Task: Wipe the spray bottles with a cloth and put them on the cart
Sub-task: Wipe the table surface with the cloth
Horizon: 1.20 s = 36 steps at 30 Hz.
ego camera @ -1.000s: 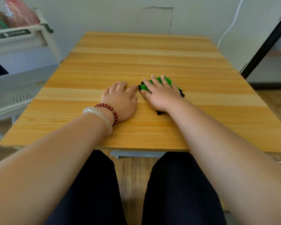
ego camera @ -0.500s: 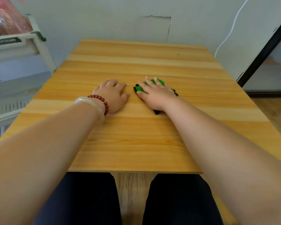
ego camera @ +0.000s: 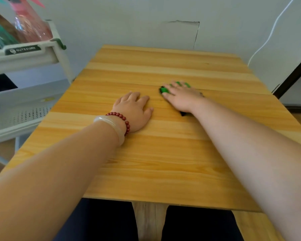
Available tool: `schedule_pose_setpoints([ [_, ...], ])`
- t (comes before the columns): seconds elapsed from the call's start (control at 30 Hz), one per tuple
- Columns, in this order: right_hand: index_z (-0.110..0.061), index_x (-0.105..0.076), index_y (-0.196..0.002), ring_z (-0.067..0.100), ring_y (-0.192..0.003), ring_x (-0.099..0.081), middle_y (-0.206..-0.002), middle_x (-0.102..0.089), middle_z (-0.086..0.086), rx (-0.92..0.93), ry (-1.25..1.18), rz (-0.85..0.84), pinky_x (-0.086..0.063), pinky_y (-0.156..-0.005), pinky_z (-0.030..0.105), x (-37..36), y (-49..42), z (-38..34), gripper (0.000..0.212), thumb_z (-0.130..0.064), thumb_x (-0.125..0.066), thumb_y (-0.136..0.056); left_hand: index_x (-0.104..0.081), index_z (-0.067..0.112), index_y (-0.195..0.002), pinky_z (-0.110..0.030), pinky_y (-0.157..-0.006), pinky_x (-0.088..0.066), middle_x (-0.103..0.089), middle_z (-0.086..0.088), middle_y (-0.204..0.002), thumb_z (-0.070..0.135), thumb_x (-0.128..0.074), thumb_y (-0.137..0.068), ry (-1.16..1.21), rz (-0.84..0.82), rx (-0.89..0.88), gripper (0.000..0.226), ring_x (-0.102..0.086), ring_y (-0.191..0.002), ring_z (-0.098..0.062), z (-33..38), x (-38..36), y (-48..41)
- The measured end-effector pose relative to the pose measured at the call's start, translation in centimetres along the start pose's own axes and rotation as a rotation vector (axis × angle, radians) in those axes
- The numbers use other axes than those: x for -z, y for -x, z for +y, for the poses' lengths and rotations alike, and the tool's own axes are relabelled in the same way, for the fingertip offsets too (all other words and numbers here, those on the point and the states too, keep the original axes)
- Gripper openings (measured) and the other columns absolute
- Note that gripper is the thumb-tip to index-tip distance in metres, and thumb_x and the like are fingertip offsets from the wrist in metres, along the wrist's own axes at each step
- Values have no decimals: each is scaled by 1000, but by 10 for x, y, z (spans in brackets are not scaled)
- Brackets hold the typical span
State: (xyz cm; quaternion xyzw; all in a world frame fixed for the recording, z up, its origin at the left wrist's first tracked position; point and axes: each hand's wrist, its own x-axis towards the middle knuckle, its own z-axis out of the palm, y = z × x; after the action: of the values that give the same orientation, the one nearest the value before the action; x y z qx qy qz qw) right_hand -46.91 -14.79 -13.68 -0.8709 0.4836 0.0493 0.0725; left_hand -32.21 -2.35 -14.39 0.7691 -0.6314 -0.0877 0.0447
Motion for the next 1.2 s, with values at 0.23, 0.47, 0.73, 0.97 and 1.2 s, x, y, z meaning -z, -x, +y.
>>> schedule_pose_setpoints([
  [0.23, -32, -5, -158, 27, -152, 7, -166, 6, -3, -143, -41, 9, 1, -122, 51, 1, -23, -29, 56, -49, -13, -106, -24, 25, -156, -45, -121, -15, -14, -1, -166, 52, -32, -103, 31, 19, 129, 60, -13, -152, -25, -45, 19, -19],
  [0.47, -32, -6, -158, 24, -153, 3, -166, 3, -2, 94, 4, -20, -3, -124, 45, 4, -38, -37, 56, -50, -15, -106, -21, 26, -157, -44, -122, -11, -13, -1, -166, 56, -27, -103, 12, 22, 179, 62, -8, -153, -23, -61, 16, -30],
  [0.73, -32, -6, -158, 25, -152, 5, -166, 6, -3, 108, 17, -17, 0, -123, 47, 1, -55, -80, 54, -47, -14, -106, -23, 24, -156, -42, -122, -11, -16, -4, -165, 54, -29, -103, 4, 67, 157, 61, -11, -152, -24, -63, 11, -33],
  [0.97, -31, -5, -158, 26, -153, 4, -166, 4, -1, -22, -4, -26, -2, -123, 46, 11, -80, -47, 55, -48, -14, -106, -24, 24, -156, -43, -122, -12, -17, -5, -164, 55, -29, -102, -1, 63, 139, 62, -13, -152, -25, -64, 12, -34],
  [1.2, -31, -11, -157, 22, -153, 2, -166, 2, -3, 361, 47, -36, -3, -123, 42, 2, -69, -97, 51, -43, -17, -108, -26, 17, -155, -38, -121, -17, -22, -5, -163, 48, -42, -100, 102, 101, 147, 66, -18, -150, -24, -69, 15, -36],
])
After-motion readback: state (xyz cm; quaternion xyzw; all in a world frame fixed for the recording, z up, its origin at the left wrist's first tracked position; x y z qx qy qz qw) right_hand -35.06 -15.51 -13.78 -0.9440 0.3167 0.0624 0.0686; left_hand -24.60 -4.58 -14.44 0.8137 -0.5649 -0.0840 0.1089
